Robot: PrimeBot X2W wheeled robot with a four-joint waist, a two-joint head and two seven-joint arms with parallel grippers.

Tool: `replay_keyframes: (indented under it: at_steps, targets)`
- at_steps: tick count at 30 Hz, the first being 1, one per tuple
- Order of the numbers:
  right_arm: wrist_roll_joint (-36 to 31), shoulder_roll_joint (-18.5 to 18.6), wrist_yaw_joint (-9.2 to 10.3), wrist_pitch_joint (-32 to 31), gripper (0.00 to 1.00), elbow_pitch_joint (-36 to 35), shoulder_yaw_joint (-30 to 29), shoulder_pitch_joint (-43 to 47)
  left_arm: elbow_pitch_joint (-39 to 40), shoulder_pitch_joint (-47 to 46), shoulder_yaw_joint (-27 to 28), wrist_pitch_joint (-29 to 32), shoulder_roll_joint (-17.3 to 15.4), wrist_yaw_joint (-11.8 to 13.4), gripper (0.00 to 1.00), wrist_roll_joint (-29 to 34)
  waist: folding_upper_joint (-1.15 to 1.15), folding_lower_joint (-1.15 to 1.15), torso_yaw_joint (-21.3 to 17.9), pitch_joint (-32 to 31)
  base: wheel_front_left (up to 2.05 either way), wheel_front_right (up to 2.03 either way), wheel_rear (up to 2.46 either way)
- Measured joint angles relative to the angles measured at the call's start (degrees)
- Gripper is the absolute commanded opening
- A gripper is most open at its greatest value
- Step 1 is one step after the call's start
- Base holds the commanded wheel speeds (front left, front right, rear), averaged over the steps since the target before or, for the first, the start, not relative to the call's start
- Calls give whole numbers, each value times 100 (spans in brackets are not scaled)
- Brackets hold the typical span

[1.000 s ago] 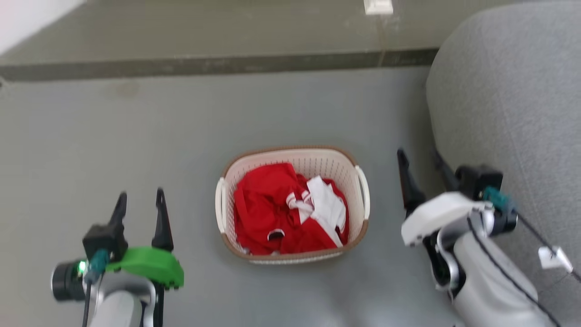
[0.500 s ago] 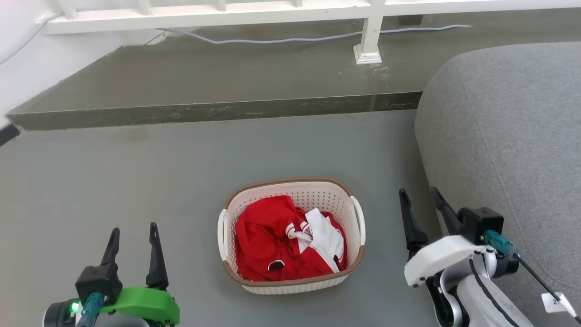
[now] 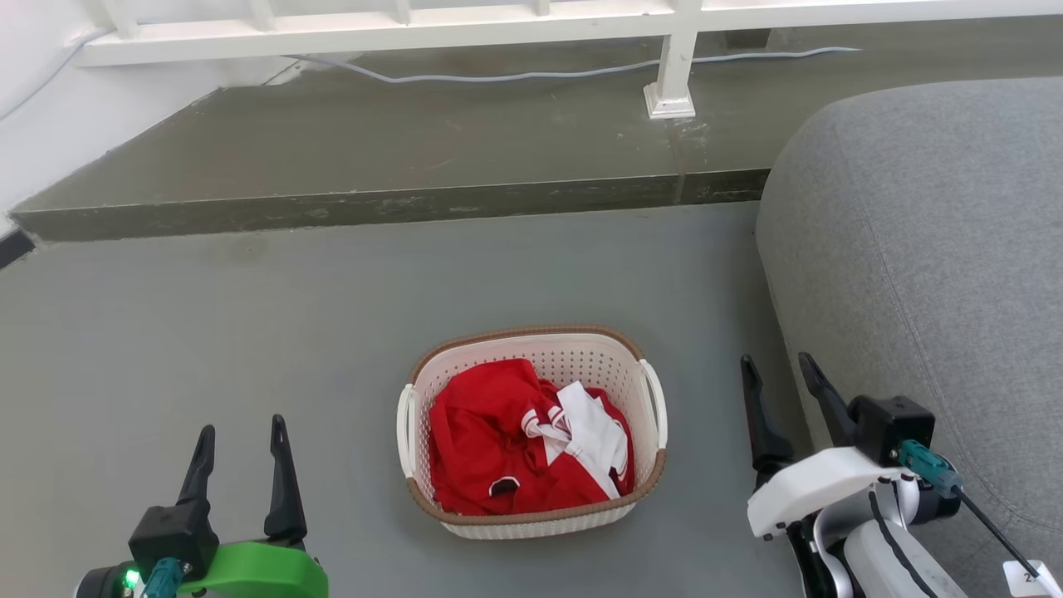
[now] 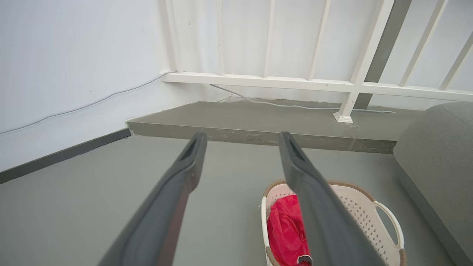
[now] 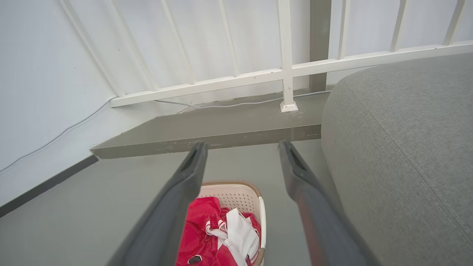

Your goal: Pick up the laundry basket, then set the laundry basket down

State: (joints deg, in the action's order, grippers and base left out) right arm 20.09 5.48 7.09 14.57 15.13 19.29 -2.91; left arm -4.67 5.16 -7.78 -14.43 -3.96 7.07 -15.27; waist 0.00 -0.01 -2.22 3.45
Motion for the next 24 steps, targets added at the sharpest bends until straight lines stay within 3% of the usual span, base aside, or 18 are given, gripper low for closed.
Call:
replay_keyframes:
  at_steps: [22, 23, 24]
  targets:
    - [-152, -96, 1, 0, 100, -282, -207, 144, 315, 193, -18, 0, 67, -5, 100, 165, 0, 1, -31, 132, 0, 0, 0]
    - [-149, -103, 0, -1, 0, -235, -203, 146, 269, 193, -20, 4, 80, -4, 0, 165, 0, 0, -32, 133, 0, 0, 0]
    - [-149, -114, 0, -1, 0, -175, -198, 163, 196, 196, -26, 10, 102, -4, 0, 165, 0, 0, -32, 133, 0, 0, 0]
